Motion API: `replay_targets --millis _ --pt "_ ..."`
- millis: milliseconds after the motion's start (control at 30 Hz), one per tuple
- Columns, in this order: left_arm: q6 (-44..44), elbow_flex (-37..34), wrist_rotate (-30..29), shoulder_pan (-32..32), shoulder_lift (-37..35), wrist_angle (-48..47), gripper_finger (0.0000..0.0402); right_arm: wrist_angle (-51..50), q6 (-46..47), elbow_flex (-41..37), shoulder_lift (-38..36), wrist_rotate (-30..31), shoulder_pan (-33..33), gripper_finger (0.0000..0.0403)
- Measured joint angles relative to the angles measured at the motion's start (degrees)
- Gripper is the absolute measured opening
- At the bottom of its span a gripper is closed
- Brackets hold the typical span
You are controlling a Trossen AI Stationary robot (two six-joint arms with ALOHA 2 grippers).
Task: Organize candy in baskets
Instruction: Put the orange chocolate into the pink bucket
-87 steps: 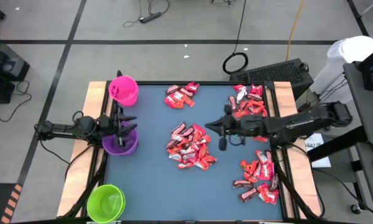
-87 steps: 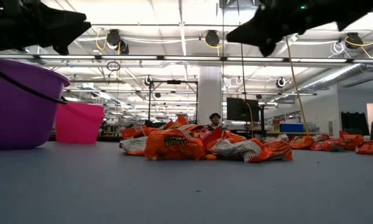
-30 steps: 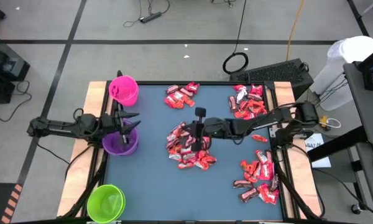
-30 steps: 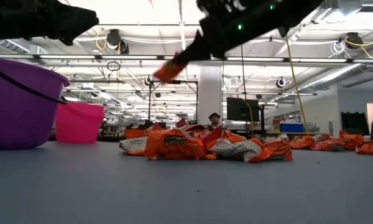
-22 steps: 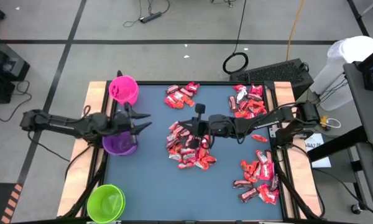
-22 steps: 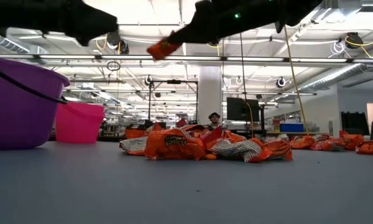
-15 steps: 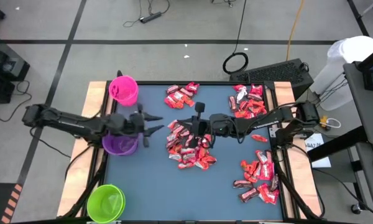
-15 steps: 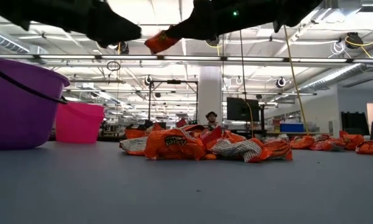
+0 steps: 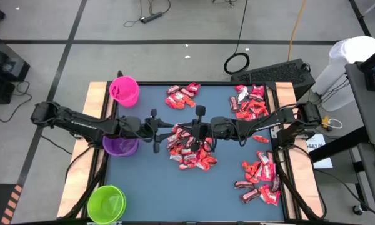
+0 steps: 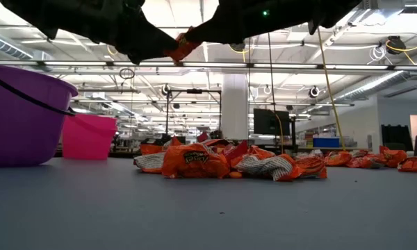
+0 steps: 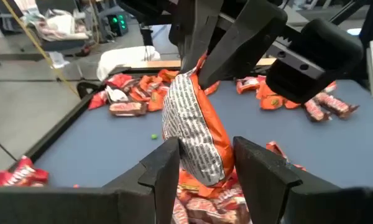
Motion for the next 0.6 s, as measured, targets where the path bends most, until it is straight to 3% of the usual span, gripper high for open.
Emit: replay_targets --millis 200,467,600 --pt "0.4 0.0 -1.1 0.0 0.0 0.6 0.0141 0.1 0.2 0.0 0.0 -1.3 0.1 0.0" --pt "4.2 0.0 -1.4 0.0 0.0 0.7 0.0025 0.2 1.6 0.0 0.0 -1.1 0.4 0.0" --pt "4.7 0.0 -3.7 -0.1 -0.2 1.2 0.0013 1.5 4.9 0.0 0.0 0.6 0.5 0.0003"
